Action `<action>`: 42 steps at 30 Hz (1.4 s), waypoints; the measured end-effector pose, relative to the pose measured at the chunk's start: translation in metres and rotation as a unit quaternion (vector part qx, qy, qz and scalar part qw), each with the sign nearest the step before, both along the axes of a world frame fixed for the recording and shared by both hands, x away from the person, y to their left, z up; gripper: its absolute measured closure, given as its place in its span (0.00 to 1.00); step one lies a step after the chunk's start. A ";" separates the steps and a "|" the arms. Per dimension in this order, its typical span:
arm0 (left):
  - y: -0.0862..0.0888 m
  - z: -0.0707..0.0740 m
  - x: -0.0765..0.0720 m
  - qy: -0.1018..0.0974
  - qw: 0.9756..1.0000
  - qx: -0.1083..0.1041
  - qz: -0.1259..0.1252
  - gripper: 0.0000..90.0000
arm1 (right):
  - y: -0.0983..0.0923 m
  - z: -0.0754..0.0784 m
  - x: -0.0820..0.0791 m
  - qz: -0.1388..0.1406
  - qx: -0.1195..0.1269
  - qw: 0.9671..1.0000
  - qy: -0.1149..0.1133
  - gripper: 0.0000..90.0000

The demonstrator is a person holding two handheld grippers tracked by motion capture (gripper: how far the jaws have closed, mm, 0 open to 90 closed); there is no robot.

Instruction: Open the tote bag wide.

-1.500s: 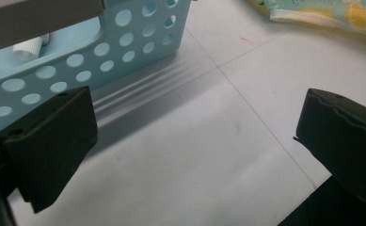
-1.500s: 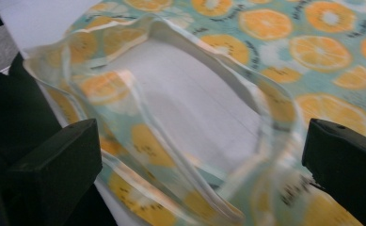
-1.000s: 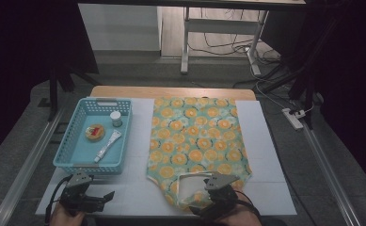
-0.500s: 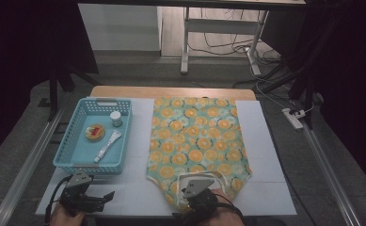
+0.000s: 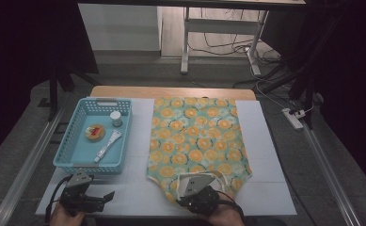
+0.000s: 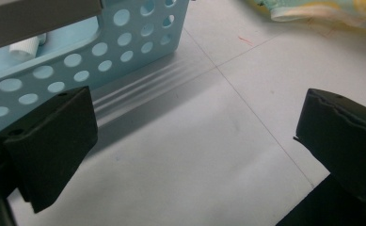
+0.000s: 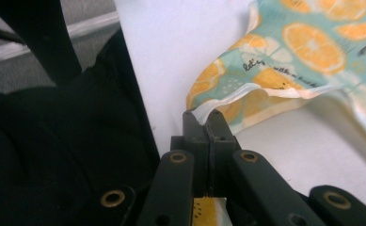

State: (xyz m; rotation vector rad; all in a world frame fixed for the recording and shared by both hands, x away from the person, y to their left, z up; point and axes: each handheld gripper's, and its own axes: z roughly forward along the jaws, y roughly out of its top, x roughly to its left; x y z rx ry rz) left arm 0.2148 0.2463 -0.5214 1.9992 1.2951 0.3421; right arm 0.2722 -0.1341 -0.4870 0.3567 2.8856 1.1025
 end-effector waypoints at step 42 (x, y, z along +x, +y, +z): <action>0.001 0.000 0.001 0.004 1.000 -0.005 0.004 0.00 | -0.023 0.038 0.144 -0.085 0.020 0.996 -0.008 0.99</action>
